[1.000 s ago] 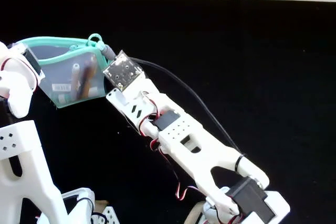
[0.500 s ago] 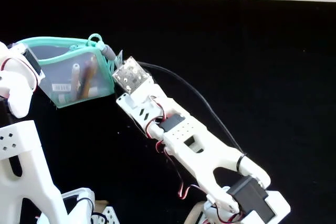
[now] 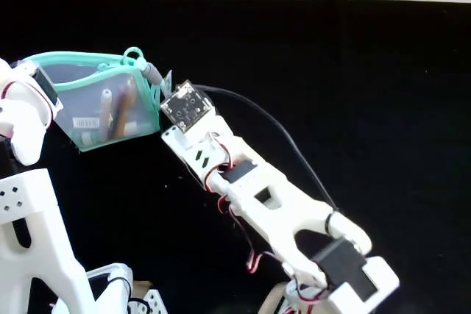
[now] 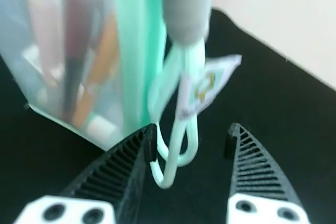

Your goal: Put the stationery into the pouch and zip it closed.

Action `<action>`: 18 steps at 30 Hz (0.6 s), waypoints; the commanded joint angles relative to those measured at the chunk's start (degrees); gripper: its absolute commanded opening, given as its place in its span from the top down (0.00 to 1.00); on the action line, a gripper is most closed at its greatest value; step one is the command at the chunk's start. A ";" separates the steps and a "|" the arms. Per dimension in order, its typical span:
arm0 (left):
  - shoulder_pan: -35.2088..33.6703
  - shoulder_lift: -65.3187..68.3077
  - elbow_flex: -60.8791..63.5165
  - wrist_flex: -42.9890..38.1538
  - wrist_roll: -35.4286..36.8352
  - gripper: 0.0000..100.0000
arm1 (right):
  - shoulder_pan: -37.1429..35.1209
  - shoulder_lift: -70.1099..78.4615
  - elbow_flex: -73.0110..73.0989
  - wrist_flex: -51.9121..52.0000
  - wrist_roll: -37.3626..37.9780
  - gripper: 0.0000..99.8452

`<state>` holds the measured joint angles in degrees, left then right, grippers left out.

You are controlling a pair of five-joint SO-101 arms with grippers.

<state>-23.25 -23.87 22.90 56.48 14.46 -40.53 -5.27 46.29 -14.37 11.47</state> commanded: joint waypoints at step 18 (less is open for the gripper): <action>-0.13 3.56 6.73 1.14 0.26 0.99 | 5.14 9.19 -7.52 -12.70 0.26 0.79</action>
<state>-23.25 -23.87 22.90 56.48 14.46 -36.40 3.69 42.59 -25.80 11.47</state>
